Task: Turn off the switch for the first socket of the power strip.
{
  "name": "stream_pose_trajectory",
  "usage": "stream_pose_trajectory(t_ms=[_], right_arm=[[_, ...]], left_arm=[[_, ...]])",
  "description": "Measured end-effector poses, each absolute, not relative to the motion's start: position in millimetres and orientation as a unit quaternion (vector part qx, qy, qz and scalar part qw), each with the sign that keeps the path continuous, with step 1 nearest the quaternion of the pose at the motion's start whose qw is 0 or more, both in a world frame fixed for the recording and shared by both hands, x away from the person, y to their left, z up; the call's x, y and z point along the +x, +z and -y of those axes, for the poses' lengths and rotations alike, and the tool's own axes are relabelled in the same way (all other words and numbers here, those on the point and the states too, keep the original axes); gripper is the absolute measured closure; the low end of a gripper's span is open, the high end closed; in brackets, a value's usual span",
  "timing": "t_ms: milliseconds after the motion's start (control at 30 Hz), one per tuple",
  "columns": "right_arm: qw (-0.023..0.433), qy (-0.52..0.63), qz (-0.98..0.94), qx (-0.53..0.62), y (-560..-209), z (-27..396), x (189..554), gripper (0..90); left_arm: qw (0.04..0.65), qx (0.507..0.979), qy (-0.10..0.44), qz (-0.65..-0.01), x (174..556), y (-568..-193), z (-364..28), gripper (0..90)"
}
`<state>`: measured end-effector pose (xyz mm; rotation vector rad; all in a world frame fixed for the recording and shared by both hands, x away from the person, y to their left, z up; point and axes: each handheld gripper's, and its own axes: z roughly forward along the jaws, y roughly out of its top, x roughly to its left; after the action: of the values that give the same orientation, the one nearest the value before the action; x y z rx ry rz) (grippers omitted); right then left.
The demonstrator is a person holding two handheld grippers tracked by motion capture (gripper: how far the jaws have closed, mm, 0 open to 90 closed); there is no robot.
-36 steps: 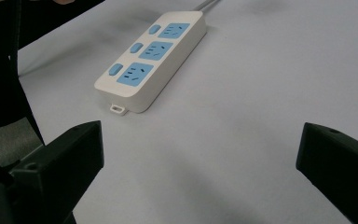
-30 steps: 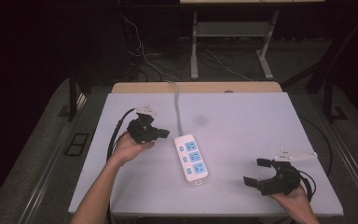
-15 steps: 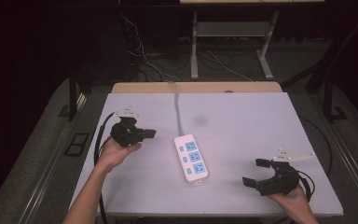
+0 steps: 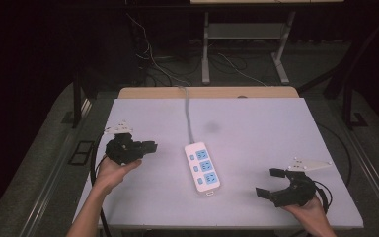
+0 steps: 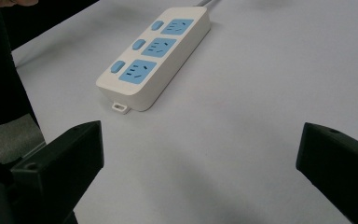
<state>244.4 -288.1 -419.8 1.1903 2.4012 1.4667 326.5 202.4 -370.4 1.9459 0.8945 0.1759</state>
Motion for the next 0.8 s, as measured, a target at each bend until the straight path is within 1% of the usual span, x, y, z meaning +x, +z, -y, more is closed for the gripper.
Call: stream_pose_trajectory(t_ms=[100,200,333,433,500,567,667,800], right_arm=[[0.043,0.479,-0.785,0.39,-420,288,244,0.5],[0.043,0.48,-0.785,0.389,-420,288,244,0.5],[0.043,0.48,-0.785,0.39,-420,288,244,0.5],[0.043,0.48,-0.784,0.39,-420,288,244,0.5],[0.043,0.481,-0.784,0.39,-420,288,244,0.5],[0.043,0.481,-0.784,0.39,-420,288,244,0.5],[0.043,0.48,-0.785,0.39,-419,288,243,0.5],[0.043,0.48,-0.785,0.389,-419,288,243,0.5]], left_arm=[[0.479,0.796,0.074,-0.362,321,-371,-202,65.5],[0.487,0.793,0.072,-0.359,316,-372,-201,56.0],[0.494,0.788,0.067,-0.36,310,-375,-201,33.7],[0.5,0.787,0.065,-0.355,304,-378,-200,21.1],[0.503,0.787,0.064,-0.351,300,-380,-200,14.4],[0.504,0.786,0.067,-0.351,296,-382,-198,10.3],[0.5,0.788,0.067,-0.352,293,-386,-196,0.5],[0.502,0.789,0.068,-0.346,286,-392,-193,0.0]])
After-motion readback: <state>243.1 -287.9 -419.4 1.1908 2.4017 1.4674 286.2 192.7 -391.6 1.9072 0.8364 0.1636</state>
